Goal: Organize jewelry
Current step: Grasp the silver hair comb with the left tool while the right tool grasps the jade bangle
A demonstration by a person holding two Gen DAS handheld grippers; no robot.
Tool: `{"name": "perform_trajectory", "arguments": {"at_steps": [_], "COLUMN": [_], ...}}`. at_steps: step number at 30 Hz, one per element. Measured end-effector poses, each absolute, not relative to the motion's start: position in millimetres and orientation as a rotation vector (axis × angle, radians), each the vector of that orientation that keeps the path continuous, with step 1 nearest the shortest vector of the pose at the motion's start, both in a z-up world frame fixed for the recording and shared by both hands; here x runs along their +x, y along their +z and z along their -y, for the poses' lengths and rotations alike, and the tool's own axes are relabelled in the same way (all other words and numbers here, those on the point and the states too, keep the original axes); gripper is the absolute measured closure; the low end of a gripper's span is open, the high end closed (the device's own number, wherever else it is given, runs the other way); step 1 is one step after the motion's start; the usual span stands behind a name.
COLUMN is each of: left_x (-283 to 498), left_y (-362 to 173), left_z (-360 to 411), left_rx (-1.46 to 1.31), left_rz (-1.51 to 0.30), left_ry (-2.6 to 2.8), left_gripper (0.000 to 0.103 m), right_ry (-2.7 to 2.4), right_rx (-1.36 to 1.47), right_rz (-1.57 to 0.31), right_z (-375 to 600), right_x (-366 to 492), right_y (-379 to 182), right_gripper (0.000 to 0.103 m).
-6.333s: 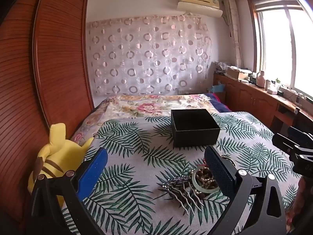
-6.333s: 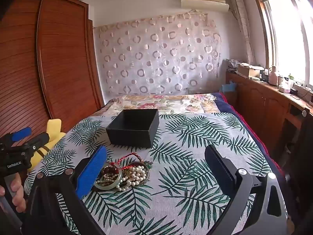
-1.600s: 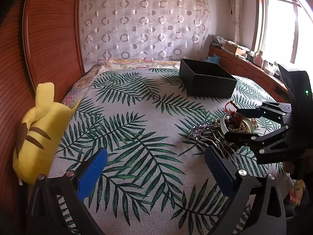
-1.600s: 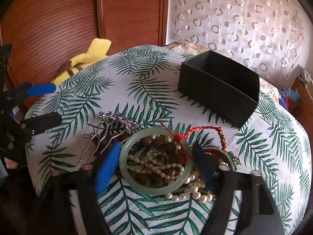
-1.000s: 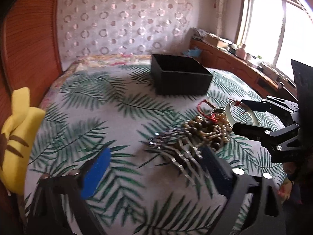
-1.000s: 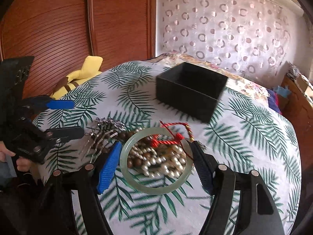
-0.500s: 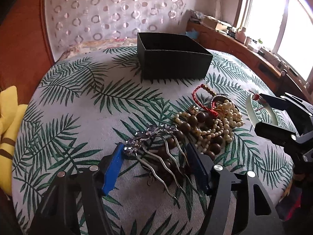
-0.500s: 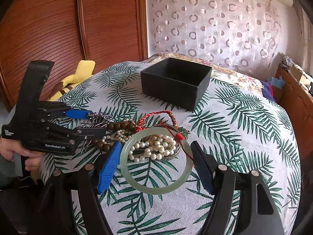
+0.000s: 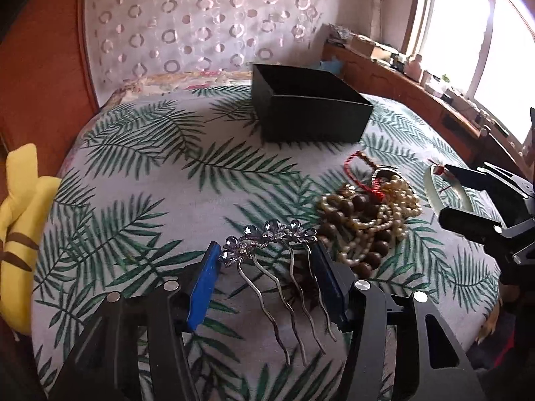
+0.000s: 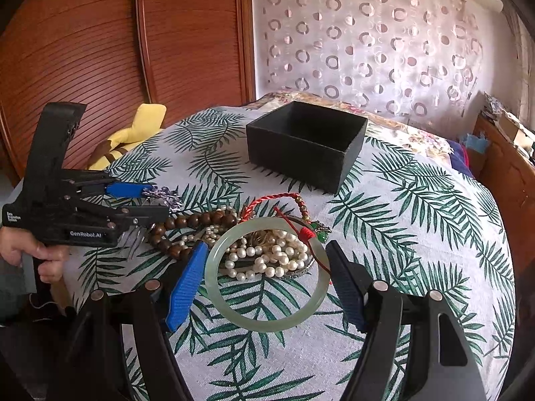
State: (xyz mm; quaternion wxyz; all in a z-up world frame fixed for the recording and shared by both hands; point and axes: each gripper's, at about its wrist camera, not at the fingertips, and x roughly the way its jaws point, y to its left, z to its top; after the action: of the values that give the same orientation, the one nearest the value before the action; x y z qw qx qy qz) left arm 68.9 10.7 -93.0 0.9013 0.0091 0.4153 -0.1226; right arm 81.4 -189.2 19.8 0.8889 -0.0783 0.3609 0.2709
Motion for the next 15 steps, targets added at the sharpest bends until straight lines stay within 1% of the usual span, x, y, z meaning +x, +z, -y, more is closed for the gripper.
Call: {"name": "perform_trajectory", "arguments": {"at_steps": [6,8,10,15], "left_x": [73.9,76.2,77.9,76.8], "left_y": [-96.3,-97.4,-98.0,-98.4], "left_z": [-19.6,-16.6,-12.8,-12.6], "left_rx": [0.025,0.054,0.079,0.09], "left_rz": [-0.889,-0.892,-0.889,-0.875], "left_ry": [-0.237,-0.225,-0.222,-0.226], "left_gripper": [0.049,0.048,0.045,0.047], "right_ry": [0.565,0.567,0.568,0.568], "right_rx": [-0.165,-0.163,-0.163,-0.164], "right_rz": [-0.754,-0.755,-0.755,-0.754], "right_z": [185.5,184.7,184.5,184.0], "right_x": [83.1,83.4,83.7,83.7], "right_y": [17.0,16.4,16.3,16.2], "right_gripper": [0.029,0.029,0.029,0.029]}}
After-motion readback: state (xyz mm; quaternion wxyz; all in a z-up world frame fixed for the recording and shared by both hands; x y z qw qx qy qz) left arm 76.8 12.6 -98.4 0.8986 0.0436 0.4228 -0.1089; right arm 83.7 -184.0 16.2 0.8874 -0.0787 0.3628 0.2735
